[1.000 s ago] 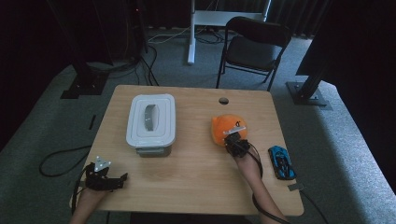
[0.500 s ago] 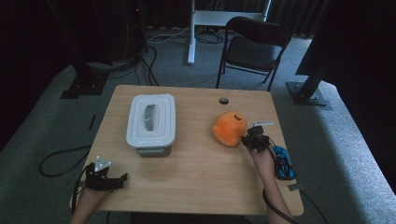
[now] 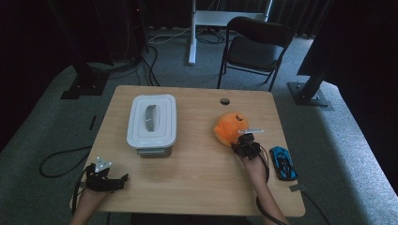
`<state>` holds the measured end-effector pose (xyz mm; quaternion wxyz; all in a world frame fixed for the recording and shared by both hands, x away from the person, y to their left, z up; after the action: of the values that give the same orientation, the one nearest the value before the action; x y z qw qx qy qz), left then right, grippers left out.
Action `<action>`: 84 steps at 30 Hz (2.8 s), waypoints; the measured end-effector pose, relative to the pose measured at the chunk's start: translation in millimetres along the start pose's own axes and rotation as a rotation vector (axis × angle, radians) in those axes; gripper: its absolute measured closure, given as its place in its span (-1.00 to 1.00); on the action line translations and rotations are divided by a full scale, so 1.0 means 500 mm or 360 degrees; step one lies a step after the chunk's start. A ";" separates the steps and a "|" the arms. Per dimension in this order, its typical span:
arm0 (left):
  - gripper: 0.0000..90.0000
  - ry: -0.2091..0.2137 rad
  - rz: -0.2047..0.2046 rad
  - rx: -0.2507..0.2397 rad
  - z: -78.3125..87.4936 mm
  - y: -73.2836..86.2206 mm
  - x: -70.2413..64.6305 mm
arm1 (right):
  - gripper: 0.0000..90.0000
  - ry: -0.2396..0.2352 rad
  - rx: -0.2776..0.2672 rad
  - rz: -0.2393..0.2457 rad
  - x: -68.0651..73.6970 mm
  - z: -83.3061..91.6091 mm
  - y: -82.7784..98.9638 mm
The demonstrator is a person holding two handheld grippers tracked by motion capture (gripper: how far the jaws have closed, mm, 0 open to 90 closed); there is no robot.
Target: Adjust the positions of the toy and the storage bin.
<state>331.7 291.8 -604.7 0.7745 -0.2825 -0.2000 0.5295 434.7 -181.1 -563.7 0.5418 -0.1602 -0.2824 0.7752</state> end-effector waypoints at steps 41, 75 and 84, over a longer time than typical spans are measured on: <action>-0.96 0.0000 0.0000 0.0000 0.000 0.000 0.000 | -0.46 -0.0081 -0.0115 -0.0186 -0.087 0.122 -0.033; -0.96 0.0000 0.0000 0.0000 0.000 0.000 0.000 | 0.70 -0.0025 -0.0128 -0.0071 -0.057 0.072 -0.095; -0.96 0.0000 0.0000 0.0000 0.000 0.000 0.000 | 0.70 0.0104 -0.0134 -0.0027 -0.129 0.105 -0.159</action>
<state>331.7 291.8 -604.7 0.7745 -0.2824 -0.2000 0.5295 488.5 -234.9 -477.5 0.5501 -0.2058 -0.2983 0.7524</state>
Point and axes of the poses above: each handheld gripper's, and its own axes: z roughly backward along the jaws, y roughly out of its underside, x roughly to its left, the point moved 8 cm from there along -z, roughly forward along the jaws, and after that the axes turned 3 degrees about x, right-handed, at the moved point
